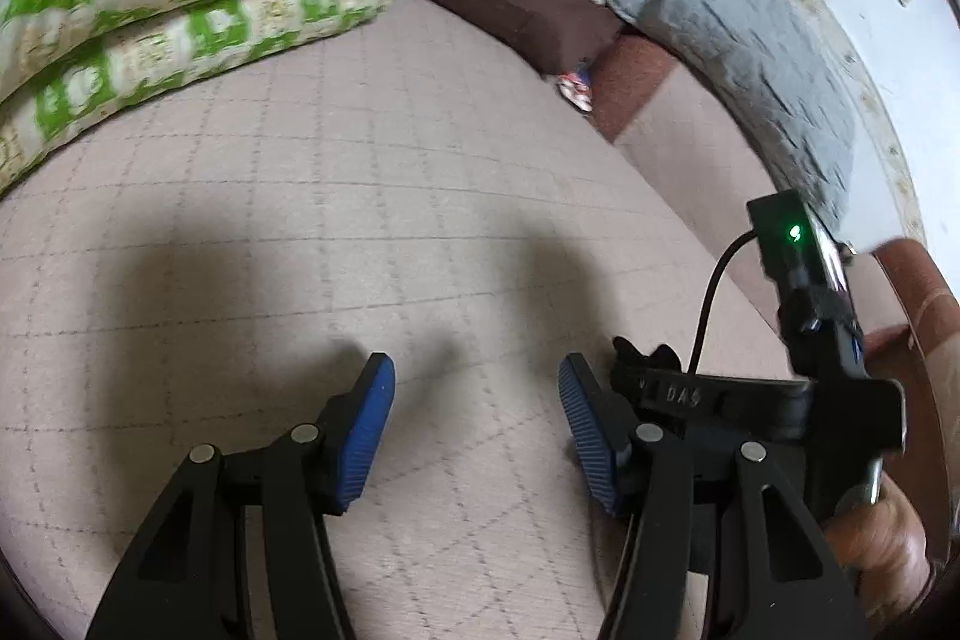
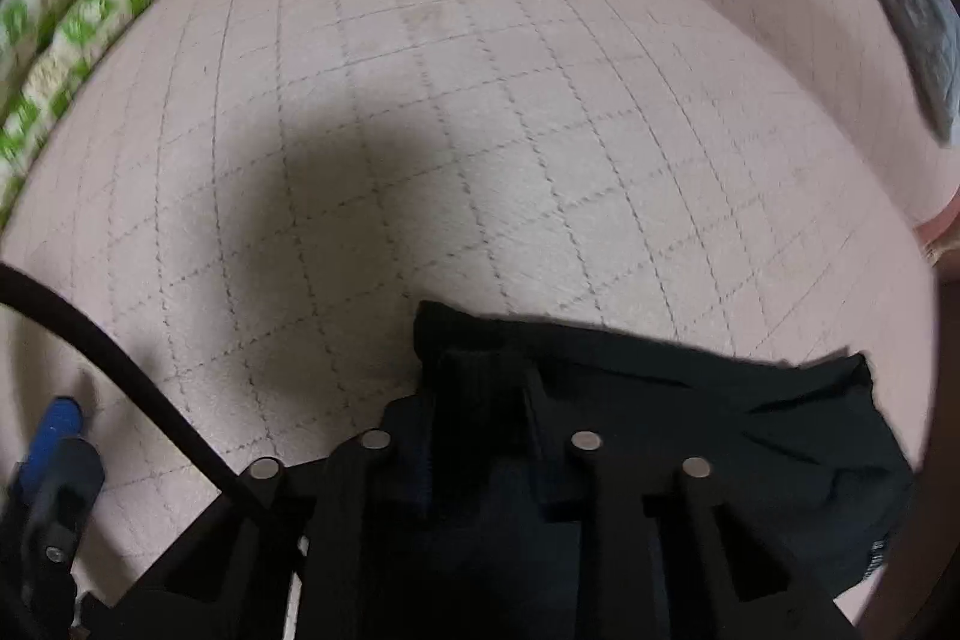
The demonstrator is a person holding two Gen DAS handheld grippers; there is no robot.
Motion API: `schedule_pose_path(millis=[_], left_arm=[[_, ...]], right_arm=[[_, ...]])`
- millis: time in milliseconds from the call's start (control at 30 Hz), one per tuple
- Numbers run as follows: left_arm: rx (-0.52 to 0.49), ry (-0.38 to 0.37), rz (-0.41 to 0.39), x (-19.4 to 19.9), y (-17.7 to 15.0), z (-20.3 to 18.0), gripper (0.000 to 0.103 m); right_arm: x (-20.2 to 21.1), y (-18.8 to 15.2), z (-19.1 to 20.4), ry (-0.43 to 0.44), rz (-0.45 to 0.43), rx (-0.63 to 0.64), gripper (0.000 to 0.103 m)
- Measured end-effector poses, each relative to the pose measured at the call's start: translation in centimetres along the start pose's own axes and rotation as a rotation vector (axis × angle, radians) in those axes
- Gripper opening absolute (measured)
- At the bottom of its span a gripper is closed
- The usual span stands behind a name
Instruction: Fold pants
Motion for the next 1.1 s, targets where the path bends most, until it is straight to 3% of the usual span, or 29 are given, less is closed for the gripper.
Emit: schedule_pose_path(millis=[267, 433, 500, 533, 733, 1100], left_arm=[[-0.226, -0.11, 0.15, -3.1, -3.4, -6.2, 0.056], [-0.347, -0.052, 0.14, -4.4, -4.7, -8.9, 0.056], [-0.373, -0.054, 0.15, -5.0, -5.0, -10.0, 0.035], [-0.378, -0.055, 0.171, -5.4, -5.3, -10.4, 0.015], [-0.451, -0.043, 0.176, -5.2, -7.1, -14.8, 0.014], [-0.624, -0.048, 0.266, -9.0, -12.6, -25.7, 0.015]], right_arm=[[1.8, -0.6, -2.8, 0.245, -0.025, -0.081, 0.021], [2.9, -1.1, -3.0, 0.339, -0.038, -0.086, 0.021], [3.2, -1.2, -3.0, 0.369, -0.047, -0.082, 0.021], [3.4, -1.2, -2.5, 0.384, -0.052, -0.08, 0.021], [5.1, -3.4, -6.4, 0.448, -0.104, -0.112, 0.02], [4.1, -7.4, -20.5, 0.497, -0.169, -0.328, 0.02]])
Point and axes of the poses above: each gripper's, at about its wrist camera, not at the fingertips, and x roughly against the way its jaws point, z to its left, y to its top, the point moved 10 cm from there along -x, roughly the way its jaws point, and after that the axes turned 14 degrees about z, right-handed, at the moved point
